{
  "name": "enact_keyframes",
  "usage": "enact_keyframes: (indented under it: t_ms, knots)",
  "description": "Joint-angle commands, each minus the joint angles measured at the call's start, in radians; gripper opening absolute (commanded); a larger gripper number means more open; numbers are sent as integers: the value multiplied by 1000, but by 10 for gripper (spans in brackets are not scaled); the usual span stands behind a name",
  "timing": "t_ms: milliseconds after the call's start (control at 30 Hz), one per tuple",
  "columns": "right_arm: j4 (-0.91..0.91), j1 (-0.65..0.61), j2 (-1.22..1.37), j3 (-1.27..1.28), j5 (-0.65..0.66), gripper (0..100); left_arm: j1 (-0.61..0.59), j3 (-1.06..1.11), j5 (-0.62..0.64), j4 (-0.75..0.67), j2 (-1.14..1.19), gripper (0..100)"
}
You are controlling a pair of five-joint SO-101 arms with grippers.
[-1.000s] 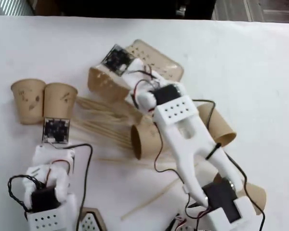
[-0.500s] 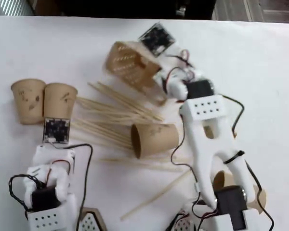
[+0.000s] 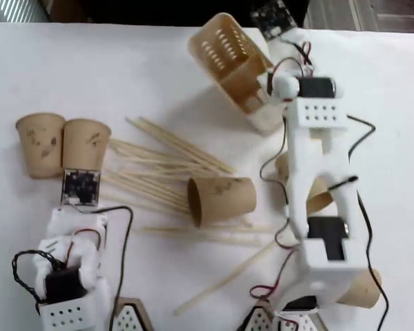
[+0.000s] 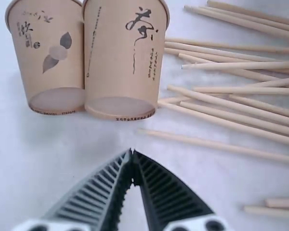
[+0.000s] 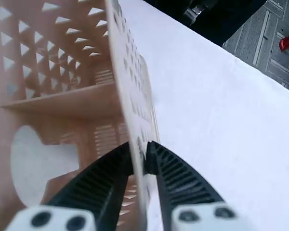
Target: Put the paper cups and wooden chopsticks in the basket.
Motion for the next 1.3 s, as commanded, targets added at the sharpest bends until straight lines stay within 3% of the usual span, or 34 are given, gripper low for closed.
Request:
enact_keyframes:
  t_ms: [0,333,600,900,1267]
  knots:
    - [116,45,116,-201,-95,142,-7,-9,-3,-20,7,27]
    - [349,108,357,-704,-118,179,-7,-9,-3,-20,7,27]
    - [458,84,383,-974,-124,180,-7,-8,-3,-20,7,27]
    - [610,13,381,-1111,-129,178,-7,-8,-3,-20,7,27]
    - [647,-122,392,-1023,-288,177,-8,-8,-3,-20,7,27]
